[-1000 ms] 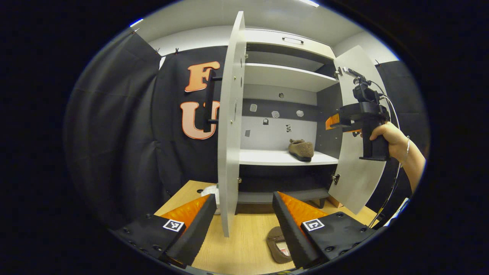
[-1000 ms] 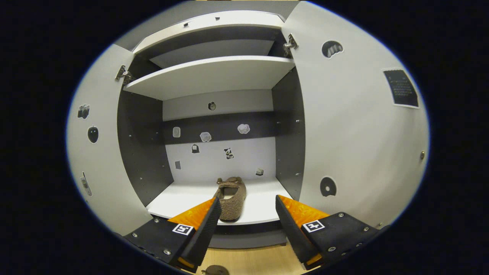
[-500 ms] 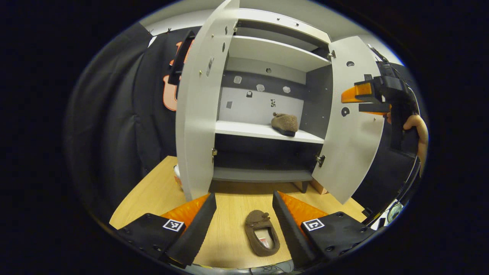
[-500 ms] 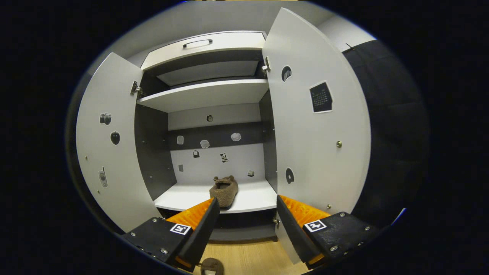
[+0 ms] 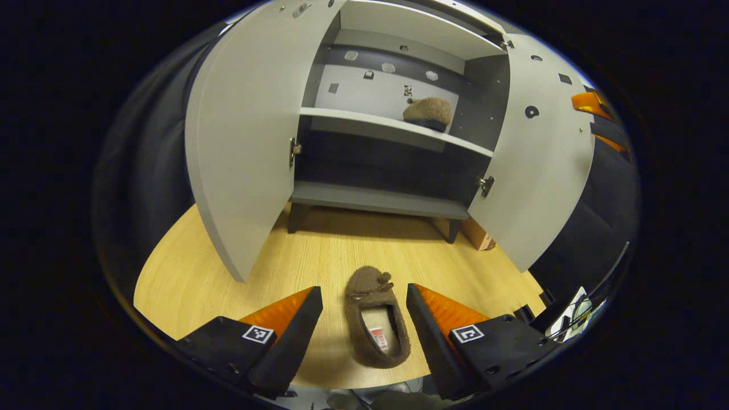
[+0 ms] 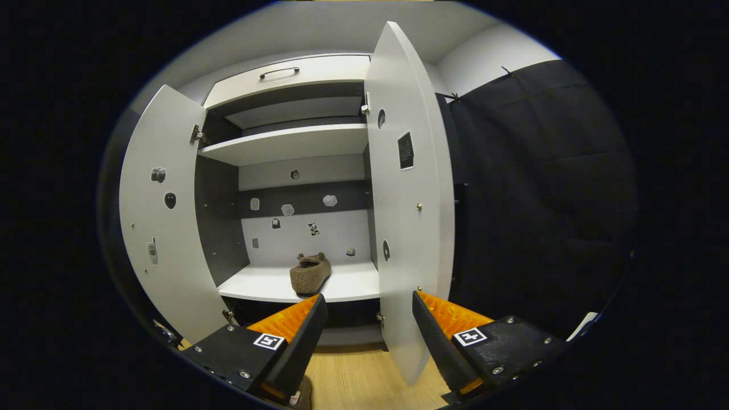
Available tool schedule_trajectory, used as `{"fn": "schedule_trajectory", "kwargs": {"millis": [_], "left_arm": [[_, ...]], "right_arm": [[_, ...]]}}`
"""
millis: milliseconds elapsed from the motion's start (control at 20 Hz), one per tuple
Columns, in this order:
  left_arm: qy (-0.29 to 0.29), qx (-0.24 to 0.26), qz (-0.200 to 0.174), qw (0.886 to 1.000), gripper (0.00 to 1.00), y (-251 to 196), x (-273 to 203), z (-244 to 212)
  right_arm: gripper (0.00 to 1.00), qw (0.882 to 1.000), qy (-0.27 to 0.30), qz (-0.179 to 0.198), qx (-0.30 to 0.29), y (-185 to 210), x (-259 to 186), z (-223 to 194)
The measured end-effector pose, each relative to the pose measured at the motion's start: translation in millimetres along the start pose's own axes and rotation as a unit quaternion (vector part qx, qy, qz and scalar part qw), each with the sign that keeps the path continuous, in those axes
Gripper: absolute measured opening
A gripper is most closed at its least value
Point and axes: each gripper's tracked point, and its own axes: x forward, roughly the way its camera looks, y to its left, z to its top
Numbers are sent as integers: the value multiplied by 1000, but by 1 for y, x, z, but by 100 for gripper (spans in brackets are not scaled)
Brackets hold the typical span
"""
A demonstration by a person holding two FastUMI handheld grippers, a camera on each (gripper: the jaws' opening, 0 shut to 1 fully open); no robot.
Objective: Grab one shoe with the right hand and put it into the shoe cabinet, grab the other shoe with the left hand and put it into the shoe cabinet; then close the right door with the right hand and the left door with the left hand.
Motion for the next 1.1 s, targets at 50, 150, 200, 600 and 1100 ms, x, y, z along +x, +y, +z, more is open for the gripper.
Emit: {"fn": "schedule_trajectory", "kwargs": {"millis": [50,150,200,600,1100], "left_arm": [[15,7,6,1000,98,3,9,-13],[43,18,18,999,98,9,27,-35],[63,15,20,998,98,12,34,-48],[134,4,36,990,89,31,83,-97],[201,-19,48,978,8,18,97,-109]], "right_arm": [[92,1000,0,-4,0,-5,-2,-1],[92,1000,1,-9,1,-14,-5,-2],[92,1000,2,-10,2,-17,-7,-3],[92,1000,19,-13,14,-35,-9,-17],[93,999,20,15,26,-62,-14,-13]]}}
